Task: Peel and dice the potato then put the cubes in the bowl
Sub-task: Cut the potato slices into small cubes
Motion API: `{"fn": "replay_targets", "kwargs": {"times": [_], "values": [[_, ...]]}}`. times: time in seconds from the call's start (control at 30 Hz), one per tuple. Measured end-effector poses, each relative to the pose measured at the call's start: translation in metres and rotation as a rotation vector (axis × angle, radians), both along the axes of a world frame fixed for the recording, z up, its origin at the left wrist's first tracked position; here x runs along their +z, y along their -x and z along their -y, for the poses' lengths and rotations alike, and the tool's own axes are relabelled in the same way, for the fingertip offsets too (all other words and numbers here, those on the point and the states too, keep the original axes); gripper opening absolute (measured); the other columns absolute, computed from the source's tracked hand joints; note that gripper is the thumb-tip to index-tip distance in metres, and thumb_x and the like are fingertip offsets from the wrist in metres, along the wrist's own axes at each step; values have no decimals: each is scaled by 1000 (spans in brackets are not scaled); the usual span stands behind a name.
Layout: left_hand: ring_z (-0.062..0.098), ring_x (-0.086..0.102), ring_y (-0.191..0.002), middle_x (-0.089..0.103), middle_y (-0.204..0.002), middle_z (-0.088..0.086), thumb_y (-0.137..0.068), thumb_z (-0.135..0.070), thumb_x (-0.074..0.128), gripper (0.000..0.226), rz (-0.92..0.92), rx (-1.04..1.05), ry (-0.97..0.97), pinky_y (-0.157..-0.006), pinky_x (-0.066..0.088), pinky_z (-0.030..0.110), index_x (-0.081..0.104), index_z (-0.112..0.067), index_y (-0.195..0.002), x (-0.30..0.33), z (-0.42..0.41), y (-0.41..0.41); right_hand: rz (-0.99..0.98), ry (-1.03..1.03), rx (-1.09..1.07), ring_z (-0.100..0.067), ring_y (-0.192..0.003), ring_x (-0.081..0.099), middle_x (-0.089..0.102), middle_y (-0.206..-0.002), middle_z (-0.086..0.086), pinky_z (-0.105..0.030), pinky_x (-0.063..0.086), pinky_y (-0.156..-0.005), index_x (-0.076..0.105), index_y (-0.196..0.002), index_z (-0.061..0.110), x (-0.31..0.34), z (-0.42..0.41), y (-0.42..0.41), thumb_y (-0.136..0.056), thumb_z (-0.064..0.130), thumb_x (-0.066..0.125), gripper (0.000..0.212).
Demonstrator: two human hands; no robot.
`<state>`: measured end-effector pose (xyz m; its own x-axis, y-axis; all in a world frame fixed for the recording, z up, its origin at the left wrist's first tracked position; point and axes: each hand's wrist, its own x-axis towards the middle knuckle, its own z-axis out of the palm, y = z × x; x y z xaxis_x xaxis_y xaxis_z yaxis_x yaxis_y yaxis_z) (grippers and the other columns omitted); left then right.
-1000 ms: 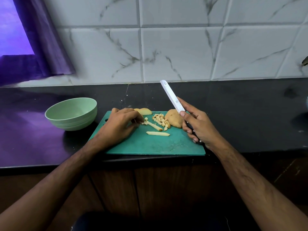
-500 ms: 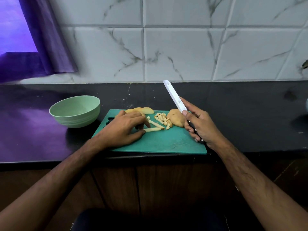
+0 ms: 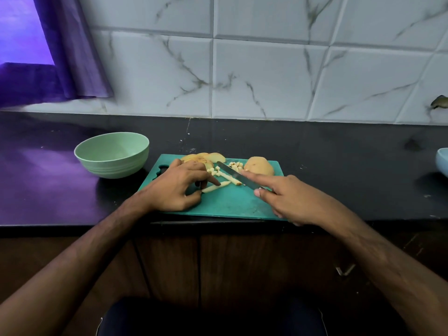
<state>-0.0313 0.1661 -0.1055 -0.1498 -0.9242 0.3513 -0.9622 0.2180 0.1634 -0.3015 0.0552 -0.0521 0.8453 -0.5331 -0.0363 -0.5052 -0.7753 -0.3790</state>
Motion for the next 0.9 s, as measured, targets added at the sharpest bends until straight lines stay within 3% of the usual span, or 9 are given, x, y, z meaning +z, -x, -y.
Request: {"fn": "replay_targets", "kwargs": {"times": [0.13, 0.27, 0.4, 0.57, 0.7, 0.8, 0.9], "values": [[1, 47, -103, 56, -100, -14, -83, -38, 46, 48, 12, 0, -25, -87, 29, 23, 67, -36, -127, 1, 0, 0, -96, 115, -14, 1, -41, 55, 53, -71, 9, -31, 58, -71, 19, -152, 62, 5, -15, 10, -110, 43, 33, 48], [0, 47, -103, 55, -98, -16, -84, -40, 45, 49, 1, -3, -33, -87, 29, 23, 67, -36, -127, 1, -1, 1, -134, 140, -16, -2, -47, 56, 52, -71, 12, -25, 52, -67, 17, -153, 60, 4, -21, 14, -110, 43, 31, 49], [1, 47, -103, 54, -98, -16, -84, -41, 44, 50, -10, -5, -45, -87, 29, 24, 67, -36, -128, 2, -1, 2, -145, 121, -17, -5, -55, 54, 53, -71, 11, -27, 51, -71, 17, -154, 58, 0, -27, 17, -110, 41, 32, 49], [3, 49, -103, 55, -97, -14, -84, -40, 44, 50, 2, -3, -36, -83, 33, 33, 68, -35, -128, 3, -2, 3, -119, 42, -22, -7, -55, 53, 54, -72, 8, -28, 52, -60, 18, -156, 53, -7, -27, 13, -111, 38, 33, 50], [3, 48, -105, 56, -98, -14, -85, -41, 44, 50, 13, 2, -43, -87, 29, 23, 68, -35, -128, 3, -1, 3, -121, 15, -28, -7, -46, 55, 56, -73, 7, -25, 54, -53, 13, -157, 53, -14, -32, 12, -111, 37, 31, 52], [2, 48, -104, 56, -98, -14, -85, -41, 44, 50, 11, 7, -41, -88, 29, 22, 68, -34, -128, 3, -2, 3, -159, 81, -38, -6, -52, 54, 53, -72, 8, -25, 49, -56, 14, -156, 55, -8, -34, 15, -111, 39, 30, 51], [2, 48, -104, 56, -98, -14, -85, -41, 44, 50, 7, 9, -51, -88, 29, 23, 68, -35, -128, 3, -2, 3, -217, 44, -38, -4, -40, 54, 56, -73, 7, -26, 55, -54, 16, -156, 54, 8, -36, 22, -111, 38, 30, 50]]}}
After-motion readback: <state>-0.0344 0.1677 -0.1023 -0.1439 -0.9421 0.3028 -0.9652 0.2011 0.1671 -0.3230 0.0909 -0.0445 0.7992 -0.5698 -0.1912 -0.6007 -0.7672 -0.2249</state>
